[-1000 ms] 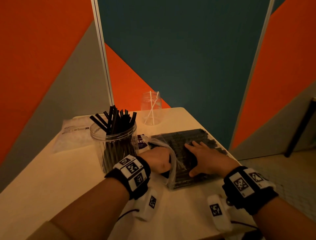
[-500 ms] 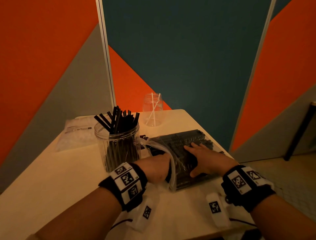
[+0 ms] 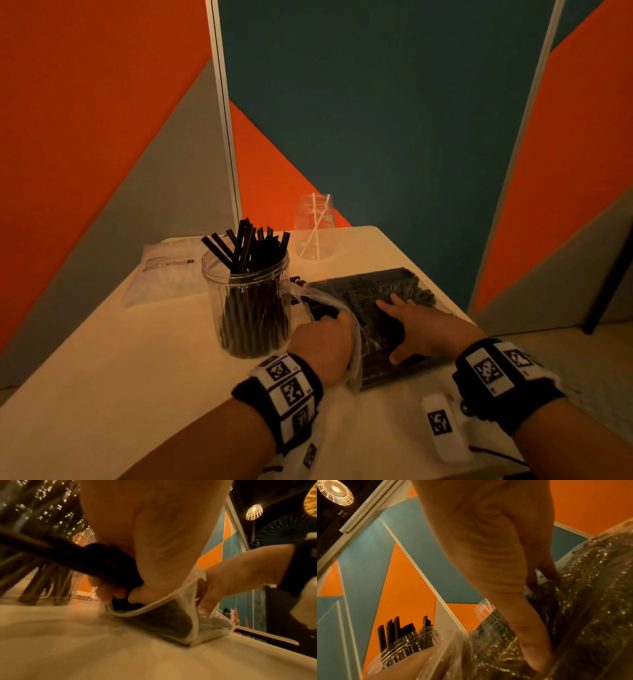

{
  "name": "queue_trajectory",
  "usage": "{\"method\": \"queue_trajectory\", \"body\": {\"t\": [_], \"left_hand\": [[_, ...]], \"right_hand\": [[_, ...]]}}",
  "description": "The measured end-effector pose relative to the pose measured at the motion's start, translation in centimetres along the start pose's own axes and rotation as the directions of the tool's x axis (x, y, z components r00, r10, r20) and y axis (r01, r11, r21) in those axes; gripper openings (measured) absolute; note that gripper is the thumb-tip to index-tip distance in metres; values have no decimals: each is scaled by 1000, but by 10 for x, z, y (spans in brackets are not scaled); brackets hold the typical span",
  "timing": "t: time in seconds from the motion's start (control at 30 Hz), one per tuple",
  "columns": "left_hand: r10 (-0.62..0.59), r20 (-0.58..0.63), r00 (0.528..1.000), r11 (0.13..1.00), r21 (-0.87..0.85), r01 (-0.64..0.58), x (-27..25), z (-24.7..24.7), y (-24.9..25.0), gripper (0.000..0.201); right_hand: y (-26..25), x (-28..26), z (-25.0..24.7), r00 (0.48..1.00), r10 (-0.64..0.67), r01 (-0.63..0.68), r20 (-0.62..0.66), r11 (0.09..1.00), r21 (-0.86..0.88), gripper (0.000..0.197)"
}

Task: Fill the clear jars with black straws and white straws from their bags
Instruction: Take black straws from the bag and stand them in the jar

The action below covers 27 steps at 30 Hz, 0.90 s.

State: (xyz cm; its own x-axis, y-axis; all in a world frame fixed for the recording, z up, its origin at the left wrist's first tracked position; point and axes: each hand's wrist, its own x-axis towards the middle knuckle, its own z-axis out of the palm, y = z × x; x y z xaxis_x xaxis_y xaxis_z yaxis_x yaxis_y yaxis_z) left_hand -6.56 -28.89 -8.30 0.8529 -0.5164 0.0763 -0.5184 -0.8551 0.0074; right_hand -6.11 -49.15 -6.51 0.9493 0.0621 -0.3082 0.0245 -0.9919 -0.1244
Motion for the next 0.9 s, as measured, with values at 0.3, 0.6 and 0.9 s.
{"method": "queue_trajectory", "body": {"t": [0.3,0.6,0.9], "left_hand": [[-24,-6,1000,989,148,25,-31,-28,-38,30],[-145,-45,988,934,324,152,-101,-108,-76,14],[-169,-127,977,970,153,188,-137,-134,-90,21]], "right_hand": [[0,-5,-1,1000,-7,7,8,1000,17,114],[-5,-12,-1,1000,15,-14,-17,997,71,112],[-43,-40,-26,900,22,385,-436,432,816,76]]}}
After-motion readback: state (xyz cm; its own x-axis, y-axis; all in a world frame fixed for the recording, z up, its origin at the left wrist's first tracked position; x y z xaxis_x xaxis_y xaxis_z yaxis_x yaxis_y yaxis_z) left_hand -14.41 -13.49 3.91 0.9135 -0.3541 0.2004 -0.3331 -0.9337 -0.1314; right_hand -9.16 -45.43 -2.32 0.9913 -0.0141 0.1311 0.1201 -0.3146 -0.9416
